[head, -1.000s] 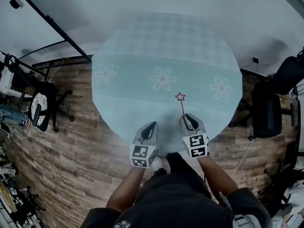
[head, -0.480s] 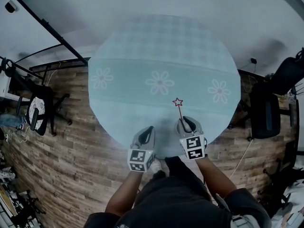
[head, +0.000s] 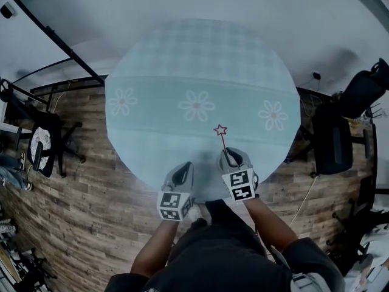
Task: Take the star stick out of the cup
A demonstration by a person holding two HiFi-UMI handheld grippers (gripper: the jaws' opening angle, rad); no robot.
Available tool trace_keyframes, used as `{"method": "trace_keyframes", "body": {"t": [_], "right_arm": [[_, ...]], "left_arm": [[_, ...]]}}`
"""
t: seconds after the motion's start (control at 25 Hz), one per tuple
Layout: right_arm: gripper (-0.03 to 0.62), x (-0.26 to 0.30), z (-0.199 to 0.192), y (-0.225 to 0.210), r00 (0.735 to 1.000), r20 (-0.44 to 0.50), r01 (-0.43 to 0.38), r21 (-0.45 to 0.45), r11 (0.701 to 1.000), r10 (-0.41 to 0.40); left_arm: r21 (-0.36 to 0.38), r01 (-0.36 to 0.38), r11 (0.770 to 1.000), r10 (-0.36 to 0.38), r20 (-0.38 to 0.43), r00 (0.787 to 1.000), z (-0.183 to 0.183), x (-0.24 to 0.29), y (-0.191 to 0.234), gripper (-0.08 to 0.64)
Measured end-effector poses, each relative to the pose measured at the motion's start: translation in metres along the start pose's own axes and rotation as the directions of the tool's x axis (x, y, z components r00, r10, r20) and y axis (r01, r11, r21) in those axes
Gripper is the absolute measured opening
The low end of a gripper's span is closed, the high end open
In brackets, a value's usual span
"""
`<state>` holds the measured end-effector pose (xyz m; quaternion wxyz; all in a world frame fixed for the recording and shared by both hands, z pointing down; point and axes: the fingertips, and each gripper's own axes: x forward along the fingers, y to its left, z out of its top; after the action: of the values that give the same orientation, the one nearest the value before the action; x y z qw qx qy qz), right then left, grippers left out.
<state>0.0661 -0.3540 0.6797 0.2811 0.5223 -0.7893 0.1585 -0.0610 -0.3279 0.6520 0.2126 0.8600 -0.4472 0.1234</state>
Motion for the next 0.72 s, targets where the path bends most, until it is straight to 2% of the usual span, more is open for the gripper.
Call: {"method": "trace_keyframes", "body": {"t": [0.12,0.36,0.72], "right_arm": [[0.041,-0.001,-0.002,-0.003,1.000,-0.012,0.004,-0.009,1.000,-0.004],[0.025,0.000,0.000,-0.004,1.000,-0.014,0.004,-0.005,1.000,-0.005],[0.021,-0.010,0.011,-0.003,0.999,0.037,0.016,-0.006,1.000,-0.016]], "left_arm": [[-0.012,0.005,1.000,-0.006,-0.025,1.000,-0.002,0.000,-0.004,0.005],[-0.009,0.001,1.000,-0.001,-0.020,1.000,-0.005,-0.002,-0.003,0.005],[0.020,-0.007,1.000,0.007,-0.016,1.000,-0.004,-0.006,-0.010,0.006]]}}
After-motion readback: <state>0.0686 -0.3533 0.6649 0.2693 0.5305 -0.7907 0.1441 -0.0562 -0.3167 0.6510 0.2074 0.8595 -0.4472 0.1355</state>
